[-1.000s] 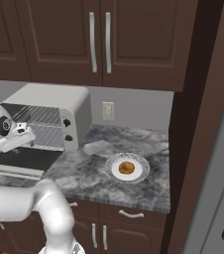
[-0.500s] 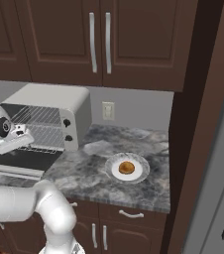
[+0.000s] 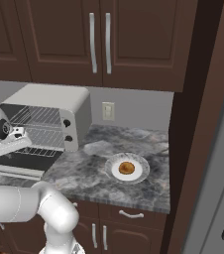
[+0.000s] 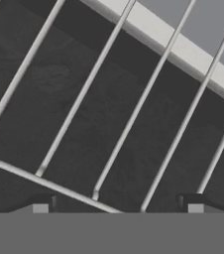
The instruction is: Open the toaster oven door. Place the bread on the bottom rack in the toaster oven and place the steak on the top rack.
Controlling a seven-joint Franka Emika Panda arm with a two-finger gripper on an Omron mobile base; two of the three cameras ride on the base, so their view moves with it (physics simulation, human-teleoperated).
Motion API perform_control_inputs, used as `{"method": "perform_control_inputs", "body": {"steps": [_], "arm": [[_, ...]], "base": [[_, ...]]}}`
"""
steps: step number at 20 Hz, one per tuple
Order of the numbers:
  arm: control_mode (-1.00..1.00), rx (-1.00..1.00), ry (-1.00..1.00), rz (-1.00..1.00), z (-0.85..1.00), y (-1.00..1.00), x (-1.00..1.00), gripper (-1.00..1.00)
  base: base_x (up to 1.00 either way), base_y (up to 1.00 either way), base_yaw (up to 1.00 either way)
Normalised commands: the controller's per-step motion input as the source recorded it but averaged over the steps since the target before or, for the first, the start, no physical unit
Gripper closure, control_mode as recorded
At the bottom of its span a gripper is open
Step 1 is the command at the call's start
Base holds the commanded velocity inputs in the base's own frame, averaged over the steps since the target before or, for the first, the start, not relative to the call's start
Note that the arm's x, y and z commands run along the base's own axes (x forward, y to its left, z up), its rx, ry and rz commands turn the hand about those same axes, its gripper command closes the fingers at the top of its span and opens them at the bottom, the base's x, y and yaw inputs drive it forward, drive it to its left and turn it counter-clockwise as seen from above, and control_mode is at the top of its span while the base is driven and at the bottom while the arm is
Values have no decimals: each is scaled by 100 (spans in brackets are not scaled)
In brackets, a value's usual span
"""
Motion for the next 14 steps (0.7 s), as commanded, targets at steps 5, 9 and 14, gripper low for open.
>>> {"method": "perform_control_inputs", "body": {"steps": [5,9,14], "arm": [[-100,4,3,4,-79,9,-82,-100],[-100,2,3,3,-78,10,-84,-100],[-100,2,3,3,-78,11,-84,-100]], "base": [[0,0,0],[0,0,0],[0,0,0]]}}
